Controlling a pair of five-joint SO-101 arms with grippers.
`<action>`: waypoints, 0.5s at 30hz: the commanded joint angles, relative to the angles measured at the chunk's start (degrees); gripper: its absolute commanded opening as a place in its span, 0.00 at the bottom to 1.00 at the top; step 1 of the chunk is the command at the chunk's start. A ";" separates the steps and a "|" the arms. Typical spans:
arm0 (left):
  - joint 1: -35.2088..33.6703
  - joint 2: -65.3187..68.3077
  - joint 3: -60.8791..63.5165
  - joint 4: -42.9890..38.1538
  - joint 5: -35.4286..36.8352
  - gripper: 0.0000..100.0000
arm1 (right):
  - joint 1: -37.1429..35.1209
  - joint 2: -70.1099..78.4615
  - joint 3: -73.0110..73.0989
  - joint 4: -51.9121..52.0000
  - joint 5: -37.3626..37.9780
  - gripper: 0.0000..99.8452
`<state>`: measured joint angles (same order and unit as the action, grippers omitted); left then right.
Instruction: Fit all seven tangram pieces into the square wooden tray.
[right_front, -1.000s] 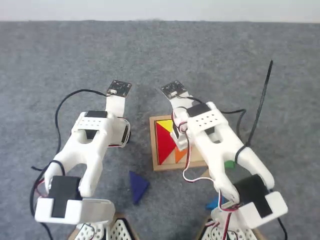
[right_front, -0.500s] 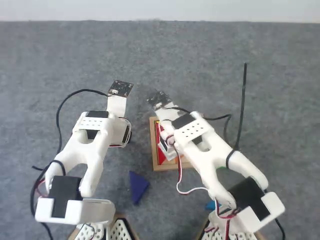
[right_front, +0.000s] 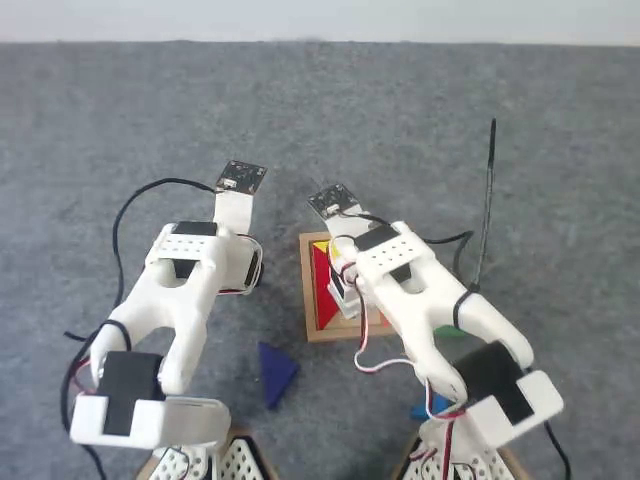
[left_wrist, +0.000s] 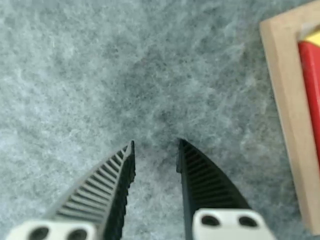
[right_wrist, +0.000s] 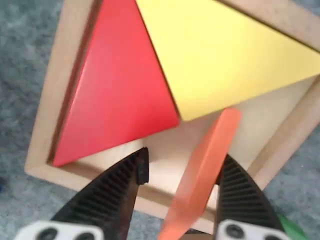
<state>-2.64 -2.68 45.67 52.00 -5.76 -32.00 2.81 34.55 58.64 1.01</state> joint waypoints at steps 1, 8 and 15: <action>0.79 0.09 -1.45 -1.14 -0.53 0.14 | 2.59 5.93 -4.66 -0.31 0.88 0.21; 0.79 0.09 -1.45 -1.14 -0.53 0.14 | 4.53 6.11 -5.10 0.48 0.70 0.21; 0.79 0.09 -1.45 -1.14 -0.53 0.14 | 11.38 -2.15 -7.21 -1.27 1.05 0.21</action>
<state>-2.64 -2.68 45.67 52.00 -5.76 -25.67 6.33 30.24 59.08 1.10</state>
